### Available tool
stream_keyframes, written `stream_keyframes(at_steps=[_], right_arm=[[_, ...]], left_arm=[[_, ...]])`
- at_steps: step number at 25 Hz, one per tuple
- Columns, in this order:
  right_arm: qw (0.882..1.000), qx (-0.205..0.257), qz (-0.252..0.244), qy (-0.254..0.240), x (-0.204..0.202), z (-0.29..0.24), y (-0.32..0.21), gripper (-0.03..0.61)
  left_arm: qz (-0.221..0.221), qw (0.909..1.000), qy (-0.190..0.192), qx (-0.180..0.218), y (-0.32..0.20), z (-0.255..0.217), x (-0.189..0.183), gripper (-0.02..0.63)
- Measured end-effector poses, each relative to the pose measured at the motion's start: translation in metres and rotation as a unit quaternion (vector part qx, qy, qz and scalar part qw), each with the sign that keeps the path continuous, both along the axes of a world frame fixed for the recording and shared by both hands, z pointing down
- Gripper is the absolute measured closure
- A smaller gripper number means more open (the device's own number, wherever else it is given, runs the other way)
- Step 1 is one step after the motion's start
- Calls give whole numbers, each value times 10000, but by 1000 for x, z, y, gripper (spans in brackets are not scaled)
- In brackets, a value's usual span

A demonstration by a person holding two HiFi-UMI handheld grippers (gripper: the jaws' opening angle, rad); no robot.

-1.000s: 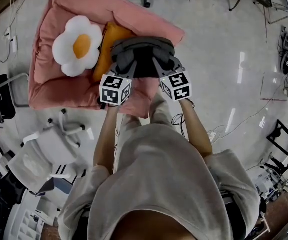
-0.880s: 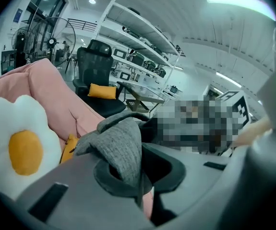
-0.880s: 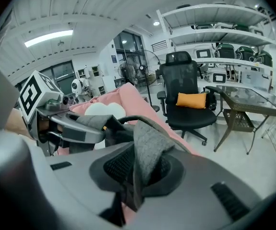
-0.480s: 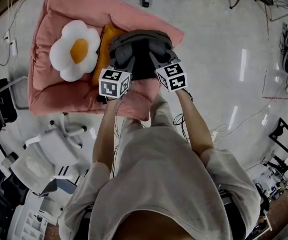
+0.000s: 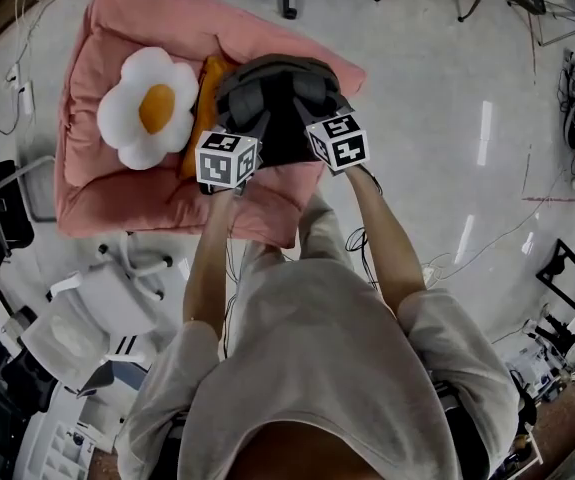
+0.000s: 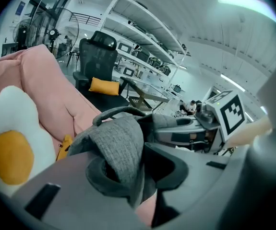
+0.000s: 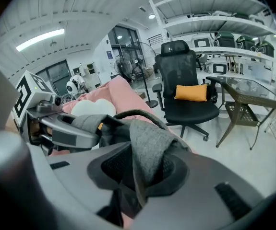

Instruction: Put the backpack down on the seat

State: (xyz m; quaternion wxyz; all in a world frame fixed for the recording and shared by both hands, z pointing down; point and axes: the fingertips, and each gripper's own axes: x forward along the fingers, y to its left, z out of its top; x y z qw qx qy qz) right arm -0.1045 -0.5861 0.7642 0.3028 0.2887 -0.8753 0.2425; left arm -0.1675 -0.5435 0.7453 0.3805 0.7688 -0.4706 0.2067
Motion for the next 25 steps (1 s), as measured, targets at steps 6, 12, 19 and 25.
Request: stream_keyframes(at_steps=[6, 12, 19, 25], right_arm=[[9999, -115, 50, -48, 0, 5, -8, 413], [9998, -106, 43, -169, -6, 7, -6, 226], [9995, 143, 277, -25, 9, 2, 2, 141], [9987, 302, 412, -23, 23, -18, 16, 161]], left_arm=[[54, 9998, 144, -148, 1, 7, 2, 417], [30, 9998, 51, -183, 10, 5, -3, 351], [4, 9999, -130, -23, 28, -6, -11, 333], [-63, 9997, -114, 189, 42, -25, -14, 333]])
